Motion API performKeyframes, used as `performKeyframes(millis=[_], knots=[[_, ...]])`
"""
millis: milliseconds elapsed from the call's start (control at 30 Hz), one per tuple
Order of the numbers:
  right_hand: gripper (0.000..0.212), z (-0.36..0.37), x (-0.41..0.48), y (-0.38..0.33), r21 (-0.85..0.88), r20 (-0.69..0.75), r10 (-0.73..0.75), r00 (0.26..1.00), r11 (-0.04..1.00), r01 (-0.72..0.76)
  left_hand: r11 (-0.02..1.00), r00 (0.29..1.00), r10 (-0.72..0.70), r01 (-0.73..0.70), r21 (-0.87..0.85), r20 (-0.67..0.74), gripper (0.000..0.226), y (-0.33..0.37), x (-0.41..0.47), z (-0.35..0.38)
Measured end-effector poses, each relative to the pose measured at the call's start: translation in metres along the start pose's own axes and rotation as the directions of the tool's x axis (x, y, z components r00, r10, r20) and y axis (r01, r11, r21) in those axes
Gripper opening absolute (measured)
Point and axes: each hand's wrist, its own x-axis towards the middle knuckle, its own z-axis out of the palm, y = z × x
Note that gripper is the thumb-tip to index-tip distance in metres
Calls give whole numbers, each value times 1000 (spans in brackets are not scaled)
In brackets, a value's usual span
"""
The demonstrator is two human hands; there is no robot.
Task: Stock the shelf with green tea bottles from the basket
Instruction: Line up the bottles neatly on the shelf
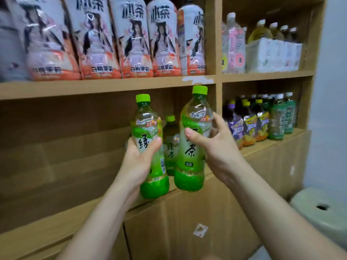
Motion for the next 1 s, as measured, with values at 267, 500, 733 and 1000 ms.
performKeyframes(millis=[267,500,733,1000], knots=[[57,69,33,84,-252,126,-17,992,966,49,975,970,-94,135,175,-226,55,-42,18,-80],[92,81,27,122,-529,173,15,985,845,80,921,966,-155,217,325,-207,89,-64,29,-99],[60,75,27,142,-685,167,110,980,727,36,688,980,-171,190,701,-98,68,-65,20,-114],[76,91,20,149,-762,158,201,967,647,-11,461,963,-72,262,848,-259,68,-73,20,-102]])
